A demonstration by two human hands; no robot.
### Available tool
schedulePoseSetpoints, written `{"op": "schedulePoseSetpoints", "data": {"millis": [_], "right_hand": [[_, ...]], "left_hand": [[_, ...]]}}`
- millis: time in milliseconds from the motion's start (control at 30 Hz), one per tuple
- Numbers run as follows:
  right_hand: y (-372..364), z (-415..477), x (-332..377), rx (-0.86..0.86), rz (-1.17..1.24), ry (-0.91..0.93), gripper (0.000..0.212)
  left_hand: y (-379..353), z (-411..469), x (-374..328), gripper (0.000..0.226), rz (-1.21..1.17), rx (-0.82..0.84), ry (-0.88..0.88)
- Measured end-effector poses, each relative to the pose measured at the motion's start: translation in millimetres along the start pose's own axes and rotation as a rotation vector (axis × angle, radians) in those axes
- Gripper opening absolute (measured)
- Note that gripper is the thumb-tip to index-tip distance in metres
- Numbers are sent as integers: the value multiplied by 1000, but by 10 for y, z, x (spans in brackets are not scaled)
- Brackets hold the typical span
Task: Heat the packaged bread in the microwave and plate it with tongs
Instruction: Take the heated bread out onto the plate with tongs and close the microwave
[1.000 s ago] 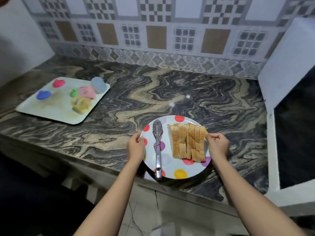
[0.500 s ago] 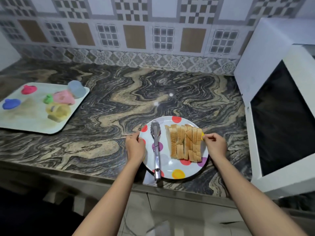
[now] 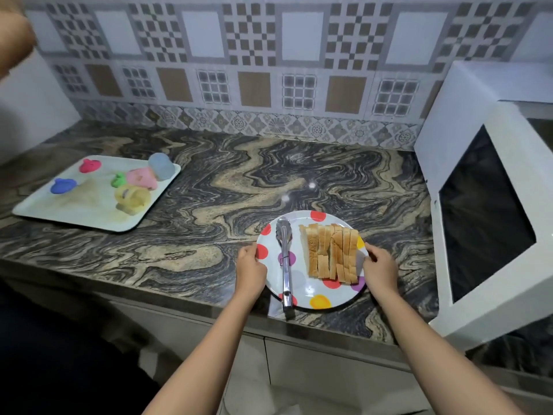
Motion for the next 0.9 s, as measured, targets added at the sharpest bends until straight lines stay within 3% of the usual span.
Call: {"op": "schedulePoseSetpoints", "data": {"millis": [333, 467, 600, 700, 800, 900], "right_hand": [[258, -559, -89, 245, -30, 68, 26], [525, -888, 117, 327, -152, 224, 26], [1143, -1126, 520, 119, -161, 485, 27], [1818, -1395, 796, -258, -80, 656, 21], [2422, -1596, 846, -650, -108, 664, 17], [2675, -1537, 732, -734, -199, 629, 19]], "left_hand": [[-28, -486, 184, 38, -45, -34, -44], [161, -831, 15, 42, -143, -185, 12], [113, -1012, -580, 36, -184, -201, -143], [-203, -1095, -1205, 29, -217, -58, -309], [-632, -1223, -1830, 26, -235, 118, -481], [-1058, -1346, -2307, 24, -233, 266, -597]]}}
Point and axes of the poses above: each hand's wrist, its own z-axis towards the middle knuckle, its own y-axis out of the back of the hand, x = y × z, the point moved 7 cm from there along z, towards the middle knuckle, and after that the axes turned 10 degrees about -z, right-handed, at the moved point
